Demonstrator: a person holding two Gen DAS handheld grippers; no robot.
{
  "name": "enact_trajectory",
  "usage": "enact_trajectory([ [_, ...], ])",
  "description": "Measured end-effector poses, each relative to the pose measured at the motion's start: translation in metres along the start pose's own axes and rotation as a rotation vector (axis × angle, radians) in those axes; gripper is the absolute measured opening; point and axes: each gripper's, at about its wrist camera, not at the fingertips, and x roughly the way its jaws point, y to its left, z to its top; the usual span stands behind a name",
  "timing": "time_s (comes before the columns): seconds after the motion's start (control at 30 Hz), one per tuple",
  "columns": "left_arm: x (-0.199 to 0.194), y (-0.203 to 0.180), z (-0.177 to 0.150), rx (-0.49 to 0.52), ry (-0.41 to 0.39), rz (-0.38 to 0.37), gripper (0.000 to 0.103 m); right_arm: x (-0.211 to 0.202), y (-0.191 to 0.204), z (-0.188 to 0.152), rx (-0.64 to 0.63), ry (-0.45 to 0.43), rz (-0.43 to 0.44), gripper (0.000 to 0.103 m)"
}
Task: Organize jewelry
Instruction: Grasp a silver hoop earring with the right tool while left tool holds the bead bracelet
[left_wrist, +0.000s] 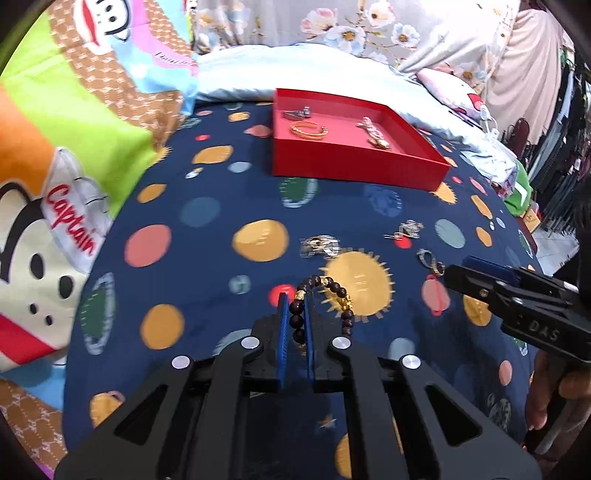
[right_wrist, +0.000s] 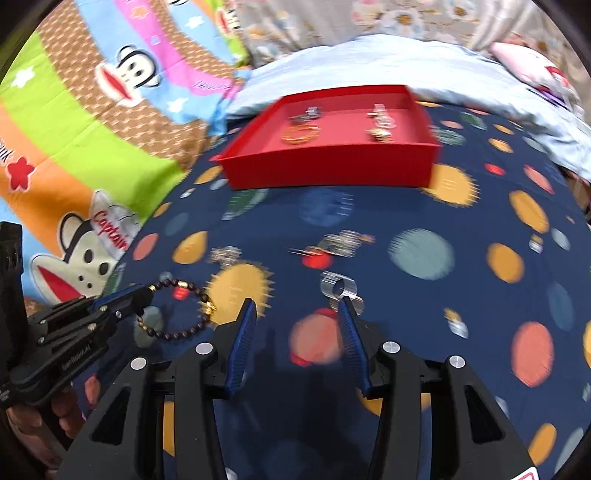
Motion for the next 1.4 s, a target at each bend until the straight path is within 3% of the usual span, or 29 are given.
enact_trajectory([
  [0.13, -0.002, 0.016, -0.003, -0.028, 0.001, 0.011, 0.007, 0.019, 0.028, 0.013, -0.059, 0.005, 0.034, 0.041],
  [0.47, 0.009, 0.034, -0.012, -0.078, 0.030, -0.011, 0.007, 0.065, 0.062, 0.032, -0.122, 0.062, 0.082, 0.015],
  [0.87, 0.013, 0.038, -0.013, -0.086, 0.038, -0.033, 0.007, 0.086, 0.061, 0.038, -0.122, 0.078, 0.050, 0.015],
  [1.03, 0.015, 0.038, -0.013, -0.092, 0.040, -0.037, 0.007, 0.083, 0.061, 0.035, -0.137, 0.076, 0.049, 0.002],
  [1.4, 0.009, 0.035, -0.010, -0.088, 0.026, -0.043, 0.007, 0.056, 0.054, 0.036, -0.107, 0.024, 0.064, 0.002],
])
